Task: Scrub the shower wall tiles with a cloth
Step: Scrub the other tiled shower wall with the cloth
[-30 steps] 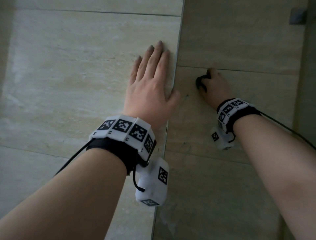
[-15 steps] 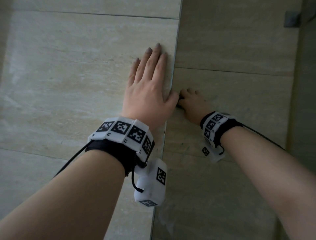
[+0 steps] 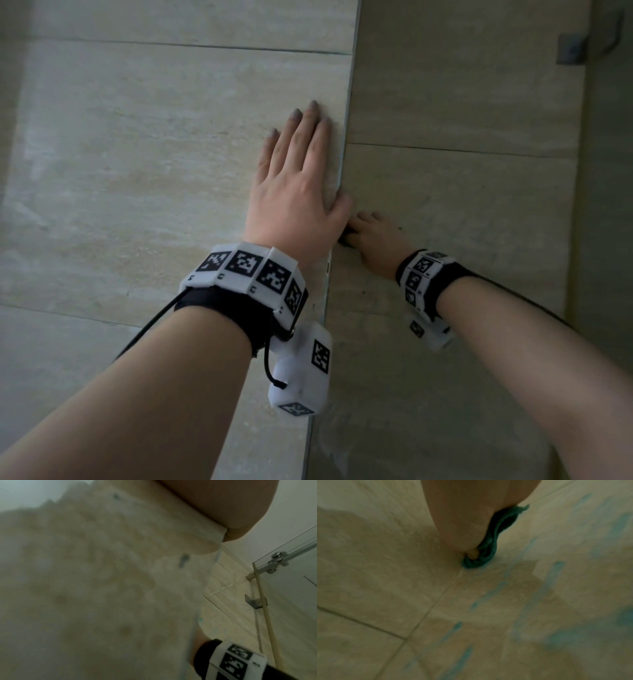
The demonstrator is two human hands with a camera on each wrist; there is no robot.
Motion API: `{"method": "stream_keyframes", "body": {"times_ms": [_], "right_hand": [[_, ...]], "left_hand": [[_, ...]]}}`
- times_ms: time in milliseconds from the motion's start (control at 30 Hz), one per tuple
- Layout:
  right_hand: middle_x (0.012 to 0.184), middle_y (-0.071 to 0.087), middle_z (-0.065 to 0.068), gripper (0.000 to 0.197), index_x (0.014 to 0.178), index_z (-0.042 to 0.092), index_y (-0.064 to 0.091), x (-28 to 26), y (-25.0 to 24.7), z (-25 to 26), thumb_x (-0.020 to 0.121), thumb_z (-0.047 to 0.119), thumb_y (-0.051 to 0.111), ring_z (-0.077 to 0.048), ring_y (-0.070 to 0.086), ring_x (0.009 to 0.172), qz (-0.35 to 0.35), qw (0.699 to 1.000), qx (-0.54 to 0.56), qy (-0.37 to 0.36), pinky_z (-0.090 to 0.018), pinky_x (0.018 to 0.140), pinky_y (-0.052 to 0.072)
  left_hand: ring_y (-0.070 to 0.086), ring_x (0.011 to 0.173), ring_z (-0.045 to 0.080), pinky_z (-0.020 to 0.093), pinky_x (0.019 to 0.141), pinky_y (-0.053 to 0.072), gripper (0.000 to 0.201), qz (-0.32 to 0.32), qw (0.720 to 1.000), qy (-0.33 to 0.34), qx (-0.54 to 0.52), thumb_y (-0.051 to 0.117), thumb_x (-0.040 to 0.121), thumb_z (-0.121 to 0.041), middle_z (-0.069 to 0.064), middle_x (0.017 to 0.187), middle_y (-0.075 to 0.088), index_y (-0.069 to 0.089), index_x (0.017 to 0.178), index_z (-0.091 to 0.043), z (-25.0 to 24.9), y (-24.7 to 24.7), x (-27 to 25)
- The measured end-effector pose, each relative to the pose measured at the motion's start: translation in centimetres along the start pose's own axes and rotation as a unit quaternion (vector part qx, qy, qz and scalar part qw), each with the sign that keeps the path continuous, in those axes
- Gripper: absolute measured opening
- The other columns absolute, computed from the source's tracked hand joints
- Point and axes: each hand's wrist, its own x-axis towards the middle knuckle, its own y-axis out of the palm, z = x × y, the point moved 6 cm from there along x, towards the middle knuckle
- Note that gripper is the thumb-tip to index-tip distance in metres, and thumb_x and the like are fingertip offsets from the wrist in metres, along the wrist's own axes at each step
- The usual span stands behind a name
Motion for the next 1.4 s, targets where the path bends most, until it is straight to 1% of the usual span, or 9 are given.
{"method": "stream_keyframes", "body": {"times_ms": [67,133,267,433,600,767,900,1200,1400], "right_hand": [[0.095,0.064,-0.013,0.032,0.094,0.009,0.074,0.5,-1.0,-1.8,0.063,0.002,0.072,-0.030,0.059,0.081,-0.016,0.999,-0.019,0.023,-0.032,0.067,0.044],[0.115,0.056,-0.017,0.032,0.116,0.006,0.066,1.4,-2.6,-5.5,0.087,0.003,0.054,-0.034,0.051,0.104,-0.052,0.988,0.004,0.149,-0.037,0.083,0.039],[0.119,0.054,-0.016,0.031,0.119,0.006,0.064,2.2,-3.8,-8.6,0.092,0.005,0.049,-0.033,0.044,0.113,-0.105,0.951,0.077,0.281,-0.037,0.091,0.032],[0.081,0.063,-0.016,0.022,0.083,0.007,0.075,1.7,-0.7,-2.5,0.064,-0.003,0.072,-0.035,0.058,0.075,-0.103,0.985,0.076,0.113,-0.034,0.067,0.042],[0.104,0.064,-0.008,0.032,0.098,0.014,0.074,-0.3,0.8,0.8,0.071,0.001,0.064,-0.029,0.055,0.088,0.014,0.999,0.008,-0.042,-0.034,0.071,0.035],[0.120,0.049,-0.019,0.026,0.112,0.004,0.066,2.5,-2.9,-7.2,0.092,0.004,0.049,-0.036,0.046,0.107,-0.096,0.973,0.038,0.205,-0.042,0.080,0.037],[0.123,0.048,-0.020,0.028,0.113,0.006,0.067,4.2,-3.8,-9.5,0.094,0.003,0.047,-0.036,0.045,0.109,-0.152,0.936,0.146,0.280,-0.039,0.081,0.036],[0.098,0.058,-0.023,0.014,0.092,-0.004,0.067,3.1,-1.0,-2.6,0.087,0.004,0.057,-0.041,0.055,0.083,-0.114,0.974,0.171,0.090,-0.044,0.069,0.046],[0.130,0.051,-0.006,0.033,0.118,0.014,0.066,0.6,2.0,1.1,0.098,0.016,0.040,-0.033,0.052,0.107,0.036,0.995,0.072,-0.059,-0.040,0.084,0.042]], "left_hand": [[0.007,0.148,0.018,0.033,0.121,-0.001,0.076,0.000,1.000,0.001,0.000,0.046,0.086,-0.039,0.005,0.160,0.014,0.021,0.152,-0.009,0.0,0.0,0.0],[0.009,0.148,0.019,0.034,0.121,0.001,0.076,-0.005,1.000,0.005,-0.002,0.046,0.086,-0.040,0.006,0.160,0.016,0.022,0.151,-0.008,0.0,0.1,0.0],[0.009,0.148,0.019,0.034,0.121,0.001,0.074,-0.011,1.000,0.006,0.000,0.048,0.088,-0.038,0.005,0.160,0.016,0.023,0.151,-0.009,0.1,0.1,0.1],[0.010,0.148,0.020,0.034,0.121,0.002,0.075,-0.008,1.000,0.005,-0.009,0.046,0.087,-0.038,0.006,0.160,0.017,0.023,0.151,-0.008,0.0,0.0,0.0],[0.010,0.148,0.020,0.034,0.121,0.001,0.074,-0.004,1.000,0.001,-0.007,0.047,0.086,-0.037,0.007,0.160,0.017,0.024,0.151,-0.008,-0.1,-0.1,0.0],[0.009,0.148,0.019,0.034,0.121,0.002,0.075,-0.008,1.000,0.003,-0.003,0.045,0.086,-0.040,0.005,0.160,0.016,0.024,0.151,-0.009,0.0,0.0,0.0],[0.009,0.148,0.018,0.033,0.121,0.000,0.074,-0.014,1.000,0.007,-0.005,0.046,0.087,-0.038,0.005,0.160,0.016,0.024,0.151,-0.009,-0.1,0.0,0.0],[0.010,0.148,0.019,0.034,0.121,0.001,0.074,-0.008,1.000,0.004,-0.011,0.047,0.087,-0.040,0.006,0.160,0.017,0.025,0.151,-0.009,0.0,0.0,0.0],[0.011,0.148,0.019,0.034,0.121,0.002,0.074,-0.011,1.000,0.006,-0.009,0.046,0.086,-0.039,0.006,0.159,0.018,0.025,0.150,-0.008,0.0,-0.1,0.0]]}}
